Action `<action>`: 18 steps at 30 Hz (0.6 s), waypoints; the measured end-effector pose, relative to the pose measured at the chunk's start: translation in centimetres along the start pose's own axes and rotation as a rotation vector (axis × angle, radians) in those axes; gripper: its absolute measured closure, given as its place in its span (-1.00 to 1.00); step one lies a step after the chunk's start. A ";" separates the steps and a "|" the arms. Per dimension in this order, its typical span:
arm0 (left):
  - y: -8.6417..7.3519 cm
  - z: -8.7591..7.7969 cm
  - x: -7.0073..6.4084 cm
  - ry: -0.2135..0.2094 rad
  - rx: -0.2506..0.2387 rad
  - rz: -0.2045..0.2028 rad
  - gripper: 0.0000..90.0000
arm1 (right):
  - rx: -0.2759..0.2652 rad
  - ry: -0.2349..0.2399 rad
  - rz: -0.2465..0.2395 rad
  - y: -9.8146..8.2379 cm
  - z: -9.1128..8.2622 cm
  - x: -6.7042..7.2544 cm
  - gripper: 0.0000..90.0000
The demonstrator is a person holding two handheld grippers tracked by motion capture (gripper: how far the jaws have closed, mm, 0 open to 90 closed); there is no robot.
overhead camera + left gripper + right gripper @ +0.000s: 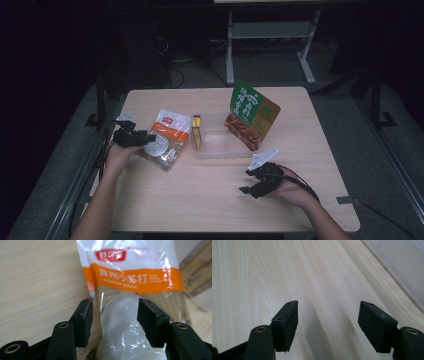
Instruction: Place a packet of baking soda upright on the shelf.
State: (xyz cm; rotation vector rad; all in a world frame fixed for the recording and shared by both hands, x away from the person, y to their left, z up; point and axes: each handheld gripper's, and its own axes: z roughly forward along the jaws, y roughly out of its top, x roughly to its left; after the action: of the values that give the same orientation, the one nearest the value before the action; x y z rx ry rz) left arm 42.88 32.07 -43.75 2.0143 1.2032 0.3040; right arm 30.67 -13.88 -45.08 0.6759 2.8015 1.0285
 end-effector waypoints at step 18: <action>-0.8 1.7 0.5 -0.102 0.043 -0.058 0.24 | 0.014 -0.002 -0.012 0.0 0.4 0.1 -0.29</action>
State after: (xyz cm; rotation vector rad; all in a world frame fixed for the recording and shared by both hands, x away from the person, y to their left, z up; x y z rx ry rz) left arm 43.55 31.93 -45.57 2.0025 1.2116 0.1463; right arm 30.71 -13.62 -45.34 0.6609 2.8103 1.0060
